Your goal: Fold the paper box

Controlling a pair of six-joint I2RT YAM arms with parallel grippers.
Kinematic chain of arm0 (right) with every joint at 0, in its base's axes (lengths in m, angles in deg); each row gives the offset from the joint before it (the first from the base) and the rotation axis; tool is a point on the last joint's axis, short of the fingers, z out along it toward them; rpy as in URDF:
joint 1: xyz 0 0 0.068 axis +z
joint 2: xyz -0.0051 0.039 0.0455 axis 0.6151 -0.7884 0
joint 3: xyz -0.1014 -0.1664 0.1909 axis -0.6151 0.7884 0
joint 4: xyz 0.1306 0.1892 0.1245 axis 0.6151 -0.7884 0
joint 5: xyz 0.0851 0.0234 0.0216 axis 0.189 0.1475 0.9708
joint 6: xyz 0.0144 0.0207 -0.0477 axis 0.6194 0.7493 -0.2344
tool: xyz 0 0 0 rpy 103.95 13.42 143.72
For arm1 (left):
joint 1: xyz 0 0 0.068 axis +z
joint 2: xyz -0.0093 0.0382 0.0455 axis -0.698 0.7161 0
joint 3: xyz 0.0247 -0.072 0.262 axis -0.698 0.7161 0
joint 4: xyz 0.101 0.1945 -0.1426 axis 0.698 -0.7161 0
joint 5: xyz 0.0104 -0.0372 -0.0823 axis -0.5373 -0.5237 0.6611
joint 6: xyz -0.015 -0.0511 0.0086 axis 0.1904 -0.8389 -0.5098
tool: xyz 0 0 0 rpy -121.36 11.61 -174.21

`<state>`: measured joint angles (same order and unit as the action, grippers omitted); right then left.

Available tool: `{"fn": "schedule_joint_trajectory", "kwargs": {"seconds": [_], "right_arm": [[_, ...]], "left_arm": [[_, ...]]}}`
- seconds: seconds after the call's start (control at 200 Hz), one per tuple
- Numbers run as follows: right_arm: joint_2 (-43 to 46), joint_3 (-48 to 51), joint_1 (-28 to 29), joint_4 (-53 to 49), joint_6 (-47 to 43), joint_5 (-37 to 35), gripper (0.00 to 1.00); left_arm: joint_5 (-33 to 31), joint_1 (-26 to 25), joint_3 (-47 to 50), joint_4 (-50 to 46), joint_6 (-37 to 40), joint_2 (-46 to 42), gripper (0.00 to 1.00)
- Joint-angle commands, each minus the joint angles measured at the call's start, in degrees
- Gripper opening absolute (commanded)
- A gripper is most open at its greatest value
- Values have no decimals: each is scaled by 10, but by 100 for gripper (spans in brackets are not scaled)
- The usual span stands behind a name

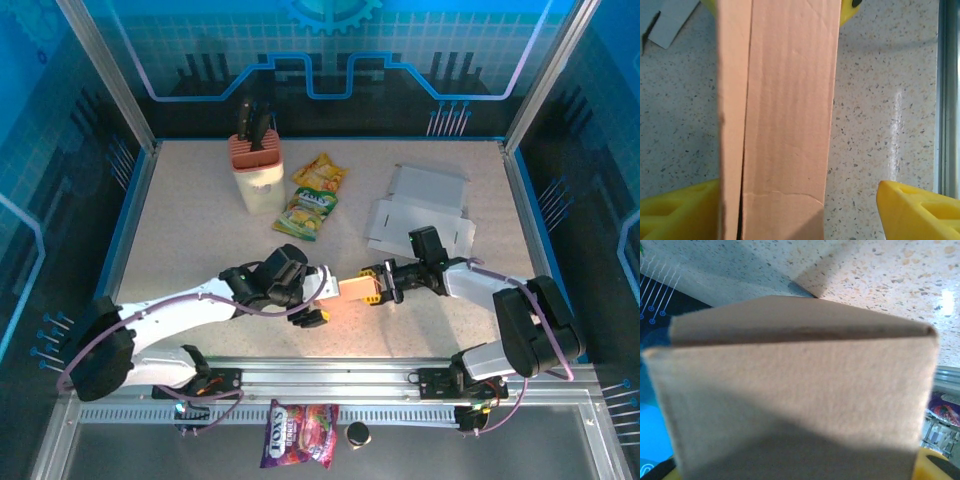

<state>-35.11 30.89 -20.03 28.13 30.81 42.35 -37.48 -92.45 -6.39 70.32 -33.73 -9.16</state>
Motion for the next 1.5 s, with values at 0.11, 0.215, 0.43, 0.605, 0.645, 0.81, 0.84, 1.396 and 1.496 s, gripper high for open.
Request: {"fn": "schedule_joint_trajectory", "kwargs": {"seconds": [0.11,0.215,0.43,0.605,0.645,0.81,0.84,1.396,1.496], "right_arm": [[-28,24,-11,-30,37,-29,42],[-44,21,-15,-31,26,-26,49],[-57,-1,-51,-82,-26,-36,59],[-36,-52,-95,-170,-104,-49,72],[-16,-67,-106,-206,-127,-66,73],[130,-109,-164,-375,-222,-196,72],[161,-115,-167,-410,-238,-228,71],[349,-35,238,-242,-143,-621,58],[301,-33,251,-182,-136,-625,58]], "left_arm": [[-26,-3,-26,44,32,39,75],[-29,-1,-38,55,26,61,70],[-7,4,-68,52,14,96,58],[8,10,-82,39,6,107,53],[8,10,-83,39,3,108,53],[12,12,-89,29,-17,107,49],[12,12,-90,27,-22,108,49],[-11,12,-94,-21,-76,94,50],[-16,12,-98,-28,-76,97,50]]}}
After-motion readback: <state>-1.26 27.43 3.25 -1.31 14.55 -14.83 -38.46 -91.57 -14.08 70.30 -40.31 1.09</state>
